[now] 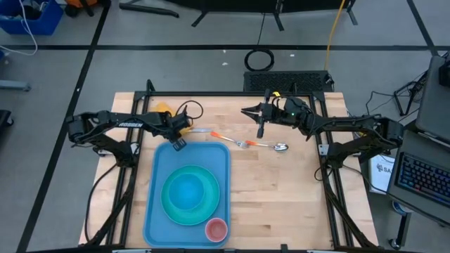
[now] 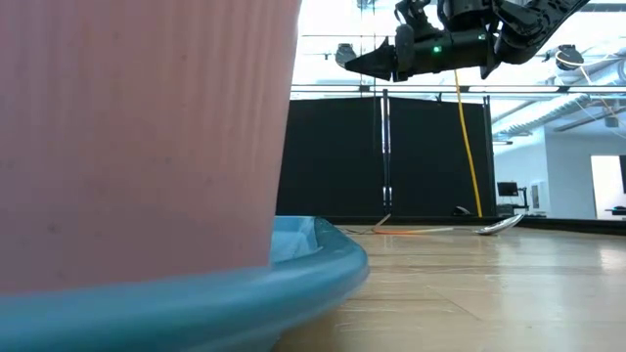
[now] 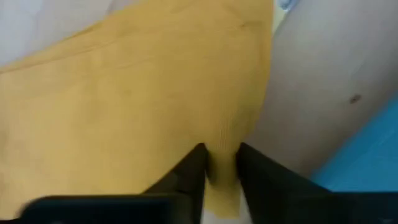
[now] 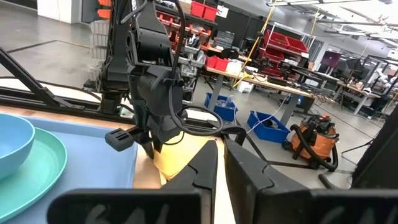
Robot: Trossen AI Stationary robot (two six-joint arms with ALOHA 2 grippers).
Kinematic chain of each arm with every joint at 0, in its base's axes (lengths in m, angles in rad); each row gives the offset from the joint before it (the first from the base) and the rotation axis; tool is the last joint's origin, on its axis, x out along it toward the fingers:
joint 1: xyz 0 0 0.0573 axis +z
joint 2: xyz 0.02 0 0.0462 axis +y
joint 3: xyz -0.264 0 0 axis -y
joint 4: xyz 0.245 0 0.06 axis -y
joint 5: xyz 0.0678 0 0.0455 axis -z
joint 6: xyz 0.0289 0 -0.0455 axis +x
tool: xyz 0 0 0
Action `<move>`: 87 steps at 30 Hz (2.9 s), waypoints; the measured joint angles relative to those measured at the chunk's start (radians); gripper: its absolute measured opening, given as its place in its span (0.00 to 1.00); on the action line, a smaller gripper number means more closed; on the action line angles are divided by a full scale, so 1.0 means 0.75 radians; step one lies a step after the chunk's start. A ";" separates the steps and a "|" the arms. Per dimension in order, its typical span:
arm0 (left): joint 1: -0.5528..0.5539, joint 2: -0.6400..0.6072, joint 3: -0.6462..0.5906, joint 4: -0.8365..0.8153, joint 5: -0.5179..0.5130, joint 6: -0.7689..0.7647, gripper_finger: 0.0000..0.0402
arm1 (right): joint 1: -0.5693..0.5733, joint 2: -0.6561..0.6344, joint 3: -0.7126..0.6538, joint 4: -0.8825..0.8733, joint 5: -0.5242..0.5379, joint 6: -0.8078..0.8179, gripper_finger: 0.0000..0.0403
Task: Set up tray
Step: Put the yellow napkin to the top of the green plate on the blue serving tray
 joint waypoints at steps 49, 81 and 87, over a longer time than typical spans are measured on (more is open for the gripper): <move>-0.163 -0.017 0.246 -0.350 0.524 -0.002 0.04 | 0.001 0.000 0.000 -0.032 0.000 0.000 0.05; -0.187 -0.017 0.328 0.001 0.812 -0.035 0.34 | 0.000 0.000 0.000 -0.052 0.001 0.000 0.05; -0.187 -0.017 0.328 -0.036 0.758 0.048 0.34 | 0.001 0.000 -0.001 -0.056 0.001 0.000 0.05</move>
